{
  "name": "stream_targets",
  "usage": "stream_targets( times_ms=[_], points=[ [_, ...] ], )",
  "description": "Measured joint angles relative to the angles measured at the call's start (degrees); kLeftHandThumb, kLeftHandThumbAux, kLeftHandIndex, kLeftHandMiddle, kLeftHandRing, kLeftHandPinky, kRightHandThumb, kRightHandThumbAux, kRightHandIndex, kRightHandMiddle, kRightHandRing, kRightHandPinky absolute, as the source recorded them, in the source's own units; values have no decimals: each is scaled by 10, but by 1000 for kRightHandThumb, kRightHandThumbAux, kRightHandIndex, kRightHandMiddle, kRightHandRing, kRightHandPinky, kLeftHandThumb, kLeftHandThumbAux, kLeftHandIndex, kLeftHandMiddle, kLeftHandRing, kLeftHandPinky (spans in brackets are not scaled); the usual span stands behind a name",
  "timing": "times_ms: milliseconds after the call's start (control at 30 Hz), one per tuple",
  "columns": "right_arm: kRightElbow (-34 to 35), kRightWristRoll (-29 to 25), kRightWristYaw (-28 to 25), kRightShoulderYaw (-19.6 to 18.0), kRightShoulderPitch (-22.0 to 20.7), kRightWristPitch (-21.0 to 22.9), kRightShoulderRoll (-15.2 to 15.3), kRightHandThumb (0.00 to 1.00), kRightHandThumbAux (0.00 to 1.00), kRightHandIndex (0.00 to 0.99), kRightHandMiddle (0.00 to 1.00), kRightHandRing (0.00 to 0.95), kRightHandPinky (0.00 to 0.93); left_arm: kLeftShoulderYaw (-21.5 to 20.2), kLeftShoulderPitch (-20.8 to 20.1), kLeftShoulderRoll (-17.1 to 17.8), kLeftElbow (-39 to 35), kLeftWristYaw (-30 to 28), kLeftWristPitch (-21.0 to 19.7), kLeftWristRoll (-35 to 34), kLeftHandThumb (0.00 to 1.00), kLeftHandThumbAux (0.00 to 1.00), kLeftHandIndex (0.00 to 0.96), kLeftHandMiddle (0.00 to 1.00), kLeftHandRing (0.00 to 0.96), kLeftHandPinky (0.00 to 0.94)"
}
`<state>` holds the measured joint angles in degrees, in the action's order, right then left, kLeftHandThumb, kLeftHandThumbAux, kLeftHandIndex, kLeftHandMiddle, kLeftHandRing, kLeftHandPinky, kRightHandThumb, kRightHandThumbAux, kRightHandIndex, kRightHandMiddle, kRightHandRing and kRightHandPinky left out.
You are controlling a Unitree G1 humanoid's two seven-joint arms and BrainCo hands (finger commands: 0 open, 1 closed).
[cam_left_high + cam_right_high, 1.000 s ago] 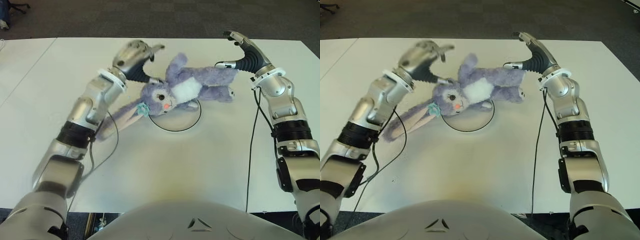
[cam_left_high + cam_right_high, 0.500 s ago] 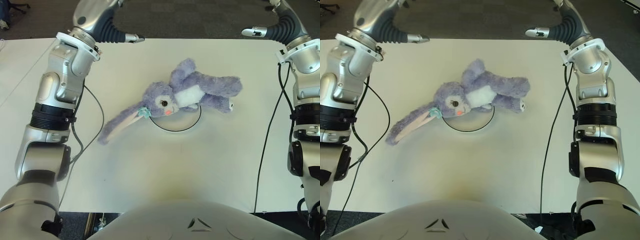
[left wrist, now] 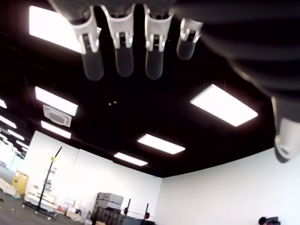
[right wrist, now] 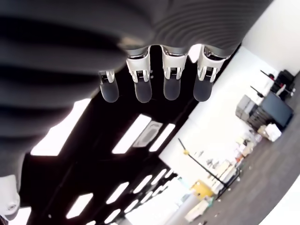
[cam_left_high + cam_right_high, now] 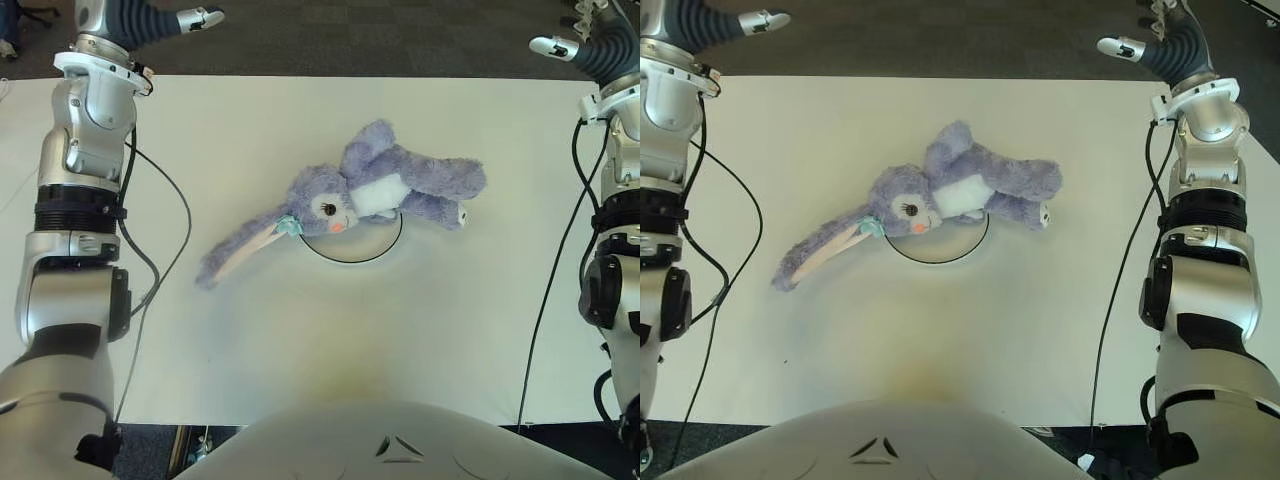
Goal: Put the doll into the plate.
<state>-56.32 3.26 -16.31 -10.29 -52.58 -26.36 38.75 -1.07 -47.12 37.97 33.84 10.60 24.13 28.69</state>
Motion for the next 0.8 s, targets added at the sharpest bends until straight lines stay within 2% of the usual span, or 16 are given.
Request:
stream_targets(
  times_ms=[200, 233, 367, 400, 533, 667, 800],
  points=[
    [-80, -44, -3, -35, -8, -10, -15, 0, 626, 63, 59, 13, 0, 0, -33, -9, 112, 20, 63, -30, 0, 478, 0, 118, 123, 121],
    [-88, -48, -4, -39, -9, -10, -17, 0, 643, 69, 63, 17, 5, 1, -40, -13, 128, 21, 69, -31, 0, 479, 0, 108, 105, 88],
    [-107, -67, -5, -53, -18, -7, -25, 0, 672, 81, 72, 27, 28, 3, -82, -40, 211, 26, 93, -44, 0, 462, 4, 97, 78, 56],
    [-111, -71, -4, -58, -22, -4, -28, 0, 695, 89, 78, 35, 34, 1, -92, -50, 232, 23, 97, -54, 0, 445, 18, 90, 60, 27],
    [-127, -83, 9, -70, -34, 8, -44, 0, 717, 92, 82, 40, 36, -15, -117, -86, 293, -31, 108, -113, 0, 434, 26, 81, 48, 8],
    [-145, -92, 18, -78, -39, 21, -67, 0, 745, 81, 75, 36, 30, -39, -121, -115, 352, -89, 109, -161, 0, 422, 5, 49, 20, 0],
    [-163, -109, 18, -94, -40, 43, -96, 0, 756, 70, 64, 31, 33, -77, -117, -144, 404, -124, 49, -207, 0, 422, 0, 23, 0, 0]
  ],
)
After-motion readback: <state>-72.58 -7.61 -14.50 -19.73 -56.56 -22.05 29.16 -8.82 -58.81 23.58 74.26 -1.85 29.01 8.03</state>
